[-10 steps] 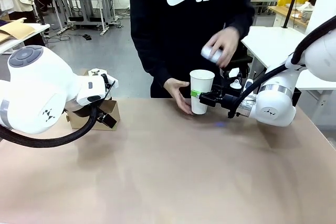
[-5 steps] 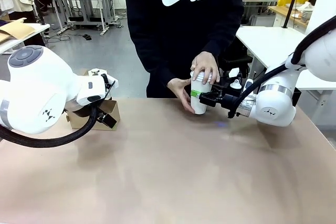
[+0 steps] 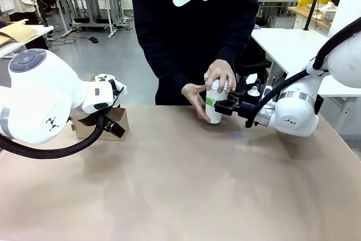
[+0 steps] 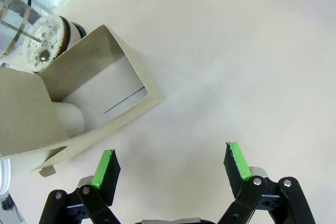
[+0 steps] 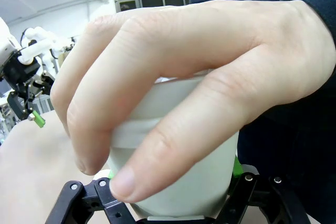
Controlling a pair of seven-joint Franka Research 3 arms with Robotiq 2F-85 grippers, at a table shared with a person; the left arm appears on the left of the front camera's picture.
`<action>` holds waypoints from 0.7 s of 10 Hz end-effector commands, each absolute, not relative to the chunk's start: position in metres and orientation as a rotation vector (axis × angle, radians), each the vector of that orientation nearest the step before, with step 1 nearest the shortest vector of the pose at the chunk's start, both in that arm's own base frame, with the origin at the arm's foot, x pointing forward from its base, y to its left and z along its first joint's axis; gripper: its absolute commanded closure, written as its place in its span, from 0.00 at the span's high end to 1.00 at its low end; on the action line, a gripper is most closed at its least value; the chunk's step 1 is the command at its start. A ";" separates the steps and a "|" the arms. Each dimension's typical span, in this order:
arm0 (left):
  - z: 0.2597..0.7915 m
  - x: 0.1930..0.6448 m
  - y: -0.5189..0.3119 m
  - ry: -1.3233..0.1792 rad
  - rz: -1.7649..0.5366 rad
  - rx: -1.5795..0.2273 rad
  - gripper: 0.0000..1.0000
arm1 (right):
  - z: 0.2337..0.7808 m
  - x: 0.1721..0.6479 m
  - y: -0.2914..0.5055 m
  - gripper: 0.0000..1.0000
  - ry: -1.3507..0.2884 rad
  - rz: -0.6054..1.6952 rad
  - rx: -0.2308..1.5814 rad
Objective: Pour a drink into a cup and package it in a carrier.
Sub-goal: When a person places the Paper Cup Lid on the 600 ml Paper Cup , lift the 600 ml Paper Cup.
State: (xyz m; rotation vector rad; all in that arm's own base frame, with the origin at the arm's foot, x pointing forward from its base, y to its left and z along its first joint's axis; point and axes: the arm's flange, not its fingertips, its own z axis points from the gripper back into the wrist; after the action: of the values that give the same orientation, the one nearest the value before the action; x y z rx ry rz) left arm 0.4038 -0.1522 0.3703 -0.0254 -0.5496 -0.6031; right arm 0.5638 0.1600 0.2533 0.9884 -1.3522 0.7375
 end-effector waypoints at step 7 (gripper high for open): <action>0.370 0.404 -0.152 -0.550 -0.602 -0.027 1.00 | 0.262 0.563 0.163 0.80 -1.358 0.739 0.982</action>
State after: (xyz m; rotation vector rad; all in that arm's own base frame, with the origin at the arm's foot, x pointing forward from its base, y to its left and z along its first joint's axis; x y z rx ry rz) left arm 0.4038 -0.1522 0.3703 -0.0254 -0.5496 -0.6031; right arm 0.5639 0.1608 0.2557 0.9873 -1.3545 0.7406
